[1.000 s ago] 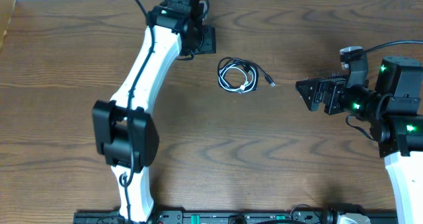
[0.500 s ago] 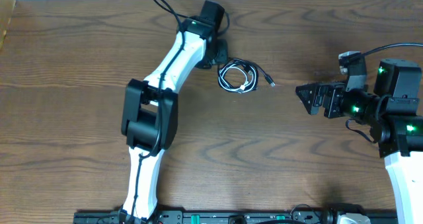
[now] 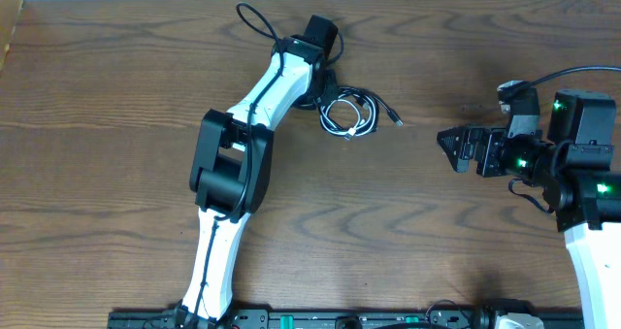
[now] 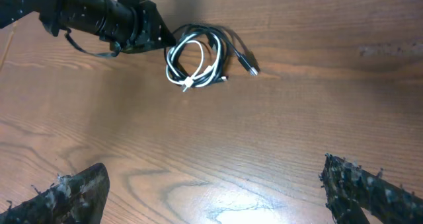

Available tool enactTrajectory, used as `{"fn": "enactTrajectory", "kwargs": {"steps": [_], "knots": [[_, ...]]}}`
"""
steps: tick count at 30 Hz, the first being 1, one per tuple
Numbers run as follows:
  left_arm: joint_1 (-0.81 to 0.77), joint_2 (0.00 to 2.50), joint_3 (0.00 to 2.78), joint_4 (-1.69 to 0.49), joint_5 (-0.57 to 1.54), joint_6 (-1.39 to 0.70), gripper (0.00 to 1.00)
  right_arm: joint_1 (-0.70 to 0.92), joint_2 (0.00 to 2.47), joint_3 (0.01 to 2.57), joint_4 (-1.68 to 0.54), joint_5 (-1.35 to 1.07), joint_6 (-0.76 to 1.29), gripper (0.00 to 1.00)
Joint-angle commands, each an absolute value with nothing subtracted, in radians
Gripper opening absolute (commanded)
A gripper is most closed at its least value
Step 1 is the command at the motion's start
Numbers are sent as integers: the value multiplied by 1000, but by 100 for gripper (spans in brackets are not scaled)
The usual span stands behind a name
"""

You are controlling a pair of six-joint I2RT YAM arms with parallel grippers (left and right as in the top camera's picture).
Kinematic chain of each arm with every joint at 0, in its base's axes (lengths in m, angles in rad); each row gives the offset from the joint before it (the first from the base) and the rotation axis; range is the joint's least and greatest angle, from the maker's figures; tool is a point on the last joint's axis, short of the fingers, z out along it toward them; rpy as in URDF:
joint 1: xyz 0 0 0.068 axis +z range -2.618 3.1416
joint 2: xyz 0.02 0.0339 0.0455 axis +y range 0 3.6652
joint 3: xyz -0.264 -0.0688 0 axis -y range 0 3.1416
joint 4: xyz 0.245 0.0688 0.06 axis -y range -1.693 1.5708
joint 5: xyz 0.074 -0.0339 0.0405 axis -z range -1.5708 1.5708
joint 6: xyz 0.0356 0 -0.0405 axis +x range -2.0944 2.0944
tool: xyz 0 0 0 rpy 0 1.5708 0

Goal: Untangle cables

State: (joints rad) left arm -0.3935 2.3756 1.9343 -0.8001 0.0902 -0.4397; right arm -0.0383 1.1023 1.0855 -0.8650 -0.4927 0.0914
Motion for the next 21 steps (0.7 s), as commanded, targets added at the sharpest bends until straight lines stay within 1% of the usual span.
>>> {"fn": "enactTrajectory", "kwargs": {"steps": [1, 8, 13, 18, 21], "knots": [[-400, 2396, 1929, -815, 70, -467, 8, -34, 1098, 1102, -867, -484, 89, 99], [-416, 2371, 1928, -913, 83, -396, 7, -31, 1100, 1102, -865, -485, 101, 99], [-416, 2258, 1928, -937, 313, -258, 7, -31, 1111, 1102, -841, -485, 120, 97], [-416, 2121, 1928, -981, 510, -163, 7, -25, 1145, 1102, -819, -485, 215, 92], [-416, 2068, 1928, -1020, 595, -67, 7, -4, 1178, 1102, -799, -485, 289, 90]]}}
